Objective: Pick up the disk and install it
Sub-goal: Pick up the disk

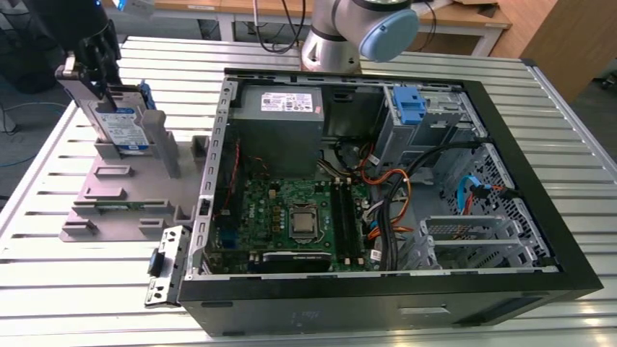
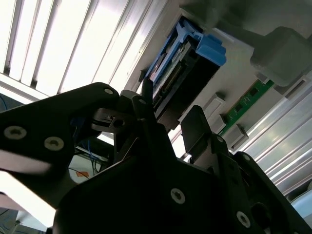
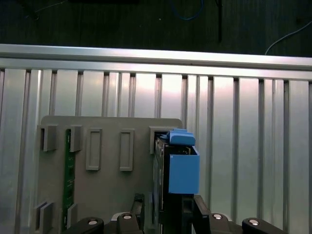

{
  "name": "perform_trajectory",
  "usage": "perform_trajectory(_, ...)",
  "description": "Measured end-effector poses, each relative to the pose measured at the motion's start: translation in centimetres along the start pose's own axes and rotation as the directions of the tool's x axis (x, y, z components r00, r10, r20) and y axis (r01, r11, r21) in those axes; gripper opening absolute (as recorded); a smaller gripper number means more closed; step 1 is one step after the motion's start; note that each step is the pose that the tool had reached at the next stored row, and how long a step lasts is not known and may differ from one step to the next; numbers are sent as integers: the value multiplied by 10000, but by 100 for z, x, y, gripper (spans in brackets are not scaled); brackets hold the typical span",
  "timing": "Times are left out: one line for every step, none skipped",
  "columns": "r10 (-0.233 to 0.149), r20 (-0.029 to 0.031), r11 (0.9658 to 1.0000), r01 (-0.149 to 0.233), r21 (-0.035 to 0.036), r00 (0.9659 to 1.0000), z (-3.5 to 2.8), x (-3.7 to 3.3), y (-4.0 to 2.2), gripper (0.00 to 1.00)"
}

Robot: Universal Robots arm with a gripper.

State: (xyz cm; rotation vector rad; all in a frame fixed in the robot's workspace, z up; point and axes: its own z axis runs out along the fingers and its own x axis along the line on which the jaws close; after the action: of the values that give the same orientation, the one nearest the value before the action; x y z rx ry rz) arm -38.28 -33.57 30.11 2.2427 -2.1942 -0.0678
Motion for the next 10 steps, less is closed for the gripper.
perform_trajectory(0,0,10000,0,0,10000,0,-3,0,50)
perform_trajectory(-1,0,10000,1,-1,10000,0,-4,0,50)
perform_trajectory(-1,0,10000,1,-1,10000,0,-4,0,50)
perform_trajectory(-1,0,10000,1,-2,10000,-1,-5,0,50)
perform_trajectory(-1,0,10000,1,-2,10000,-1,-5,0,50)
perform_trajectory(0,0,10000,0,-1,10000,0,-6,0,50)
perform_trajectory(-1,0,10000,1,-1,10000,0,-6,0,50)
perform_trajectory(-1,0,10000,1,-2,10000,0,-6,0,50)
perform_trajectory(-1,0,10000,1,-2,10000,-1,-6,0,50)
perform_trajectory(0,0,10000,0,-2,10000,-1,-6,0,50)
